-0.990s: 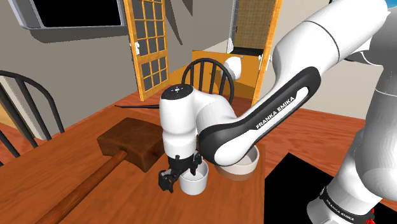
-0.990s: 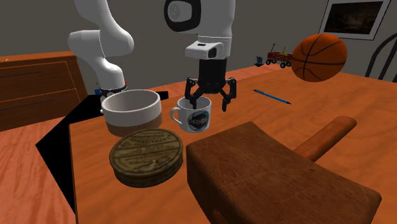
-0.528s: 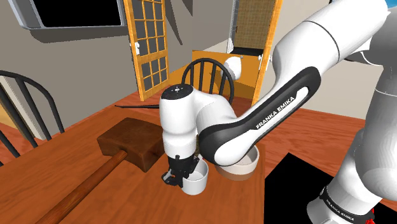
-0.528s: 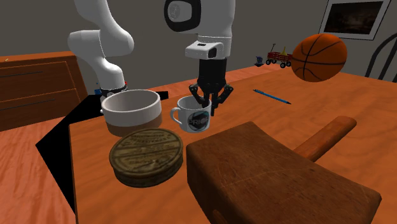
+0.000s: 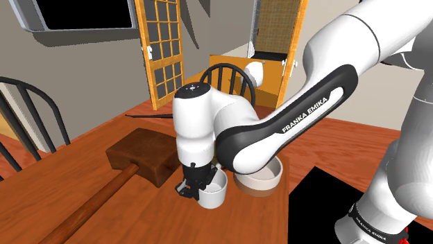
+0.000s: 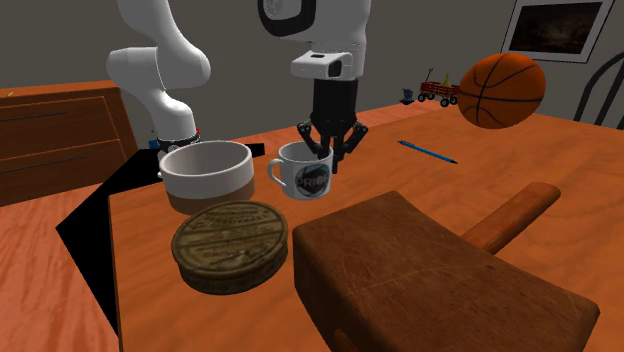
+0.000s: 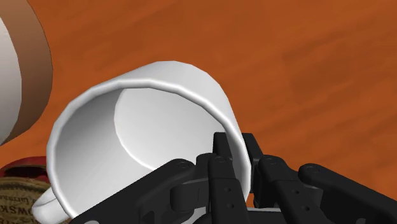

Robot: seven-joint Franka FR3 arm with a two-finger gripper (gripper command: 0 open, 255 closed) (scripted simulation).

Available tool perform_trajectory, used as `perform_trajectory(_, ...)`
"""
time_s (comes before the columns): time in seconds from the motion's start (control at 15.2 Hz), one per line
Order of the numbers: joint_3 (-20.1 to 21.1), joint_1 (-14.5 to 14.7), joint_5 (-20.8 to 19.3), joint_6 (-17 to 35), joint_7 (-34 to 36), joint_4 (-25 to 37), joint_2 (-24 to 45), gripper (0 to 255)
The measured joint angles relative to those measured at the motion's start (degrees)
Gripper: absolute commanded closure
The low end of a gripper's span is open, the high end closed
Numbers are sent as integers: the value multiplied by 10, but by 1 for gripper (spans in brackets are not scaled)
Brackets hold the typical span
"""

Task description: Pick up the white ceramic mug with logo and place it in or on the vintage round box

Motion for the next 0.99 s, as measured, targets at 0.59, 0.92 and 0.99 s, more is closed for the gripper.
perform_trajectory(0.59,6,-9,38,-60,-30,29,-42,255)
perform_trajectory(0.92,8,-11,54,-95,-42,52,-60,255)
perform_trajectory(0.99,8,-11,57,-104,-44,57,-64,255)
